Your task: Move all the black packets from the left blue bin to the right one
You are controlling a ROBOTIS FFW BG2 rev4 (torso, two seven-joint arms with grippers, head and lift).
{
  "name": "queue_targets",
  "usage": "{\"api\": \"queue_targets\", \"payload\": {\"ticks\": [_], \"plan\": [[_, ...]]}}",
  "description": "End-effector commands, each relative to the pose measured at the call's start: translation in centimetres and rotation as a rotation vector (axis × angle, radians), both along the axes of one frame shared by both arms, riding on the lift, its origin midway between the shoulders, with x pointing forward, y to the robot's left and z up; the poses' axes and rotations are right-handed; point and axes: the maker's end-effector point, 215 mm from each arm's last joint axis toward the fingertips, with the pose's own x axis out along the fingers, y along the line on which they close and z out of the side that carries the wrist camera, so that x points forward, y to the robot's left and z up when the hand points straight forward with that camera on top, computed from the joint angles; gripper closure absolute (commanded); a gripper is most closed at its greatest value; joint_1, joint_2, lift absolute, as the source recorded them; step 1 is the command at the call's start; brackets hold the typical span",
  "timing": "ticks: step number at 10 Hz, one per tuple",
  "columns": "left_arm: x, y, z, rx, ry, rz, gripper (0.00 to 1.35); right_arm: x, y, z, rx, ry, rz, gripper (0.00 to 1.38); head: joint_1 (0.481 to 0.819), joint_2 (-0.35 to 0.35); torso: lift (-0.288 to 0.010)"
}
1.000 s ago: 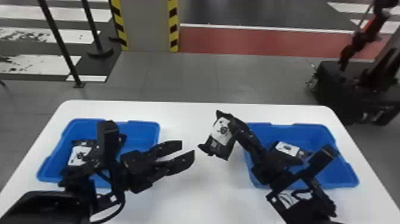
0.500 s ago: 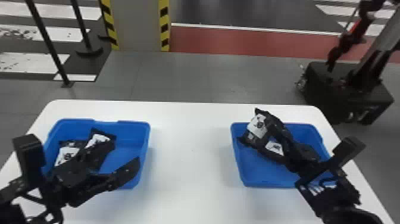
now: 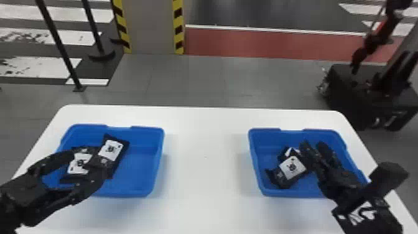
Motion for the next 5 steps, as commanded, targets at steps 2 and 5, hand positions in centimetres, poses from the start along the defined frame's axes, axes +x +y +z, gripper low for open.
{"api": "queue_targets", "payload": {"ticks": [2,5], "plan": [[-0.5,4.5,-0.7,0.087,0.012,0.112,0.16,-5.0,4.0,7.3,-0.126,-0.160,0.051,0.22,0.695,0.001,-0.110],[1.1,8.2,-4.6,0.145,0.081,0.197,0.16,-9.8,9.7,7.9,-0.063,-0.151,0.129,0.22,0.695,0.140,-0.110]]}}
